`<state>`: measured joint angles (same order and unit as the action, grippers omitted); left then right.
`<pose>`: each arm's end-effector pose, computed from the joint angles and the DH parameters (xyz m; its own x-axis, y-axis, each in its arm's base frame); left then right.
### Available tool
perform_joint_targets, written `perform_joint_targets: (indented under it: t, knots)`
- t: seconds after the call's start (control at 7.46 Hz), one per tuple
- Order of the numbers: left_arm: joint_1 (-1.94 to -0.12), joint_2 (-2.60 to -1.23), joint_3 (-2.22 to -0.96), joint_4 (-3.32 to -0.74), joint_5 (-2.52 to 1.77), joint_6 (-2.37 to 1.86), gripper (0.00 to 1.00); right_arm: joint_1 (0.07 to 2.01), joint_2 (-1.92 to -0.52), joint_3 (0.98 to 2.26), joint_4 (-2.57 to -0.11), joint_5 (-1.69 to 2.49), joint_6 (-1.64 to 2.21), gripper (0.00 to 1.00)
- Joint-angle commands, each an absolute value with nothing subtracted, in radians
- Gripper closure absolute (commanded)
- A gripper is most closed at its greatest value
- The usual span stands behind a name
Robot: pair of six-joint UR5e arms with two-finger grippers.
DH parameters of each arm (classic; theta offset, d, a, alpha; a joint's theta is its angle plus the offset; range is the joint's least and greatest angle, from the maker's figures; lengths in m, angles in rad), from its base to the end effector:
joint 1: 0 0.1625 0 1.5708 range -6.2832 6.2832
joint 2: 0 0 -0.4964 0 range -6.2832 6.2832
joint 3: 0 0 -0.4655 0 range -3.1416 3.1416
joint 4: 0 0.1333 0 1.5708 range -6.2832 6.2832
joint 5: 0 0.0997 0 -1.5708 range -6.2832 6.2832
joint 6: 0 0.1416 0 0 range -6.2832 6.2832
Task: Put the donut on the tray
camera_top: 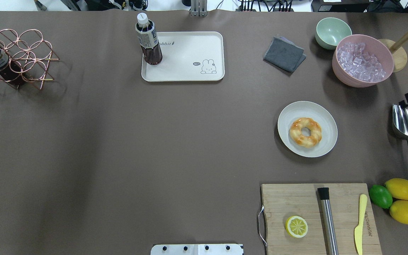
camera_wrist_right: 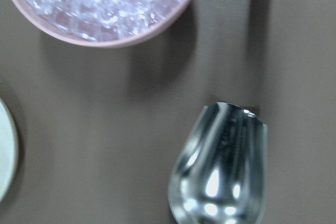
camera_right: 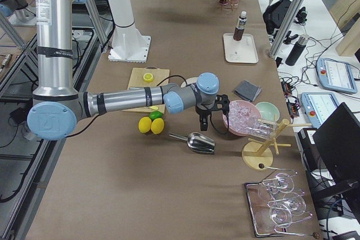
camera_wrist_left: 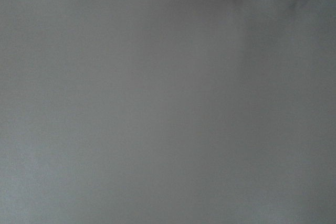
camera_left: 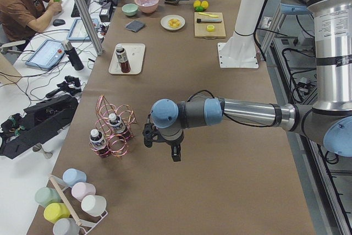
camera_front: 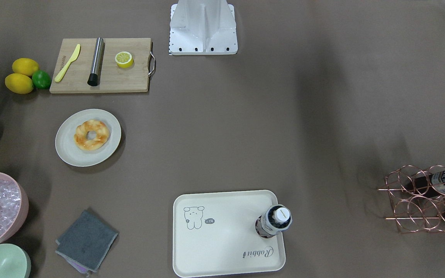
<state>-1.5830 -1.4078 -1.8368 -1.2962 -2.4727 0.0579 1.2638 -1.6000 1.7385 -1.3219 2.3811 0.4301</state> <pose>-0.0279 -0.4654 0.7080 0.6181 -0.0843 -0.7816 -0.0238 0.9918 -0.1257 -0.1447 -0.5581 0.6471 0.6387 -0.0585 0.7672 0.0148 0.9979 0.0637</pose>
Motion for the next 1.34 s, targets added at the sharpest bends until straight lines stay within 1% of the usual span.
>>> perform_joint_targets:
  t: [0.0,0.4,0.94,1.21]
  knots:
    - [-1.582,-1.413,-1.839,-1.296,-2.473,0.055,0.02,1.111,-1.5,1.746,-1.318,2.367,0.719,0.01]
    - [-1.582,-1.41,-1.838,-1.296,-2.473,0.054,0.02,0.994,-1.471,1.737,-1.26,2.258,0.897,0.02]
    - [-1.582,-1.408,-1.835,-1.295,-2.471,0.054,0.02,0.901,-1.465,1.652,-1.174,2.208,0.899,0.02]
    - [-1.582,-1.408,-1.829,-1.295,-2.473,0.054,0.02,0.887,-1.454,1.634,-1.172,2.206,0.911,0.14]
